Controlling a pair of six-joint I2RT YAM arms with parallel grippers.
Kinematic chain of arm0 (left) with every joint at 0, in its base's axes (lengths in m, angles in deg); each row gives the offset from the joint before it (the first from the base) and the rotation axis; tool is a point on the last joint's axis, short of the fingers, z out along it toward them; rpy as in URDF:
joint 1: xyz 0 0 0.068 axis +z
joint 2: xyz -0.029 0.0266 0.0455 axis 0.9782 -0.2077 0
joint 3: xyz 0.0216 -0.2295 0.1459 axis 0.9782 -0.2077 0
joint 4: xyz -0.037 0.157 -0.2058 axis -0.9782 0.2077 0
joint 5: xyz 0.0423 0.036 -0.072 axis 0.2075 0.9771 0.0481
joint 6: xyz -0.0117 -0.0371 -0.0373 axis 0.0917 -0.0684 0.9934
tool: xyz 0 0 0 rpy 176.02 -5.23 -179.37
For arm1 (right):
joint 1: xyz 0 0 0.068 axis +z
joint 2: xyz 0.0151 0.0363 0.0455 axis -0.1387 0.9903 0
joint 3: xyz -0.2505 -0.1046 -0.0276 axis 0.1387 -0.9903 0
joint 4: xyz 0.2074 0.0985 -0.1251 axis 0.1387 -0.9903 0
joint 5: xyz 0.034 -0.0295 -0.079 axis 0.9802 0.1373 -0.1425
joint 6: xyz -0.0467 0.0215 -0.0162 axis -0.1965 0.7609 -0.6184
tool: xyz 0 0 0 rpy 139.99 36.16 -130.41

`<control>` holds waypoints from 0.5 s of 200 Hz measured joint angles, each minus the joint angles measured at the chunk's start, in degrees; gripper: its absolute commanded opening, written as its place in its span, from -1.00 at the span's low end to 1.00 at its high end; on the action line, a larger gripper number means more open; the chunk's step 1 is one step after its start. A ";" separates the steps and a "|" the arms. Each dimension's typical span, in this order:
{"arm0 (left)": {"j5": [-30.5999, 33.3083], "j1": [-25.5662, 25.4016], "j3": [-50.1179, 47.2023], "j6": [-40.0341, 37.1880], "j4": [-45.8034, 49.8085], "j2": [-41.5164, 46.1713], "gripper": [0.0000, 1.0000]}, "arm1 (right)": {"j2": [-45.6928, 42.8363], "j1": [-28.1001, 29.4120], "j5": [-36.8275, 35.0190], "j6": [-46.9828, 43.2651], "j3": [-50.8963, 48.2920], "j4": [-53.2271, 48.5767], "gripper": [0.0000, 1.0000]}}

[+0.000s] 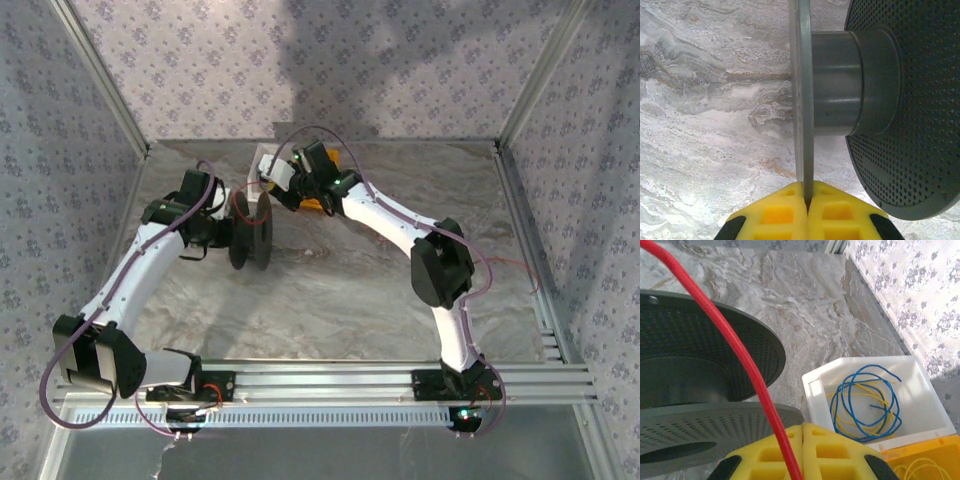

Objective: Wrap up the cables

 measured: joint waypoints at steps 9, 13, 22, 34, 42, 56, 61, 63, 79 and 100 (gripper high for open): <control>-0.02 -0.02 -0.02 -0.02 0.00 0.00 -1.00 | 0.50 0.07 -0.66 0.15 0.85 -0.76 -1.00; -0.04 -0.02 0.00 0.00 0.00 0.00 -1.00 | 0.81 0.07 -0.90 0.20 1.36 -1.31 -1.00; -0.02 -0.02 0.00 0.00 0.00 0.00 -1.00 | 1.38 0.22 -1.53 0.28 2.43 -2.27 -1.00; -0.02 -0.02 0.04 0.02 0.00 0.00 -1.00 | 2.03 0.46 -2.40 0.42 3.98 -3.98 -1.00; 0.09 0.00 0.09 0.07 0.00 -0.02 -1.00 | 2.43 0.70 -3.04 0.42 5.03 -5.07 -1.00; 0.15 -0.02 0.11 0.37 0.00 -0.04 -1.00 | 3.04 1.27 -4.09 0.42 6.88 -7.02 -1.00; 0.15 -0.02 0.17 0.48 0.04 -0.07 -1.00 | 3.15 1.51 -4.52 0.39 7.32 -7.52 -1.00; 0.17 -0.02 0.22 0.55 0.07 -0.11 -1.00 | 3.15 1.64 -4.61 0.39 7.48 -7.80 -1.00; 0.24 -0.02 0.74 0.85 0.22 -0.55 -1.00 | 3.17 2.40 -5.97 0.39 7.96 -9.03 -1.00; 0.63 -0.02 1.22 1.14 0.52 -0.96 -1.00 | 3.17 3.28 -8.22 0.42 8.09 -11.10 -1.00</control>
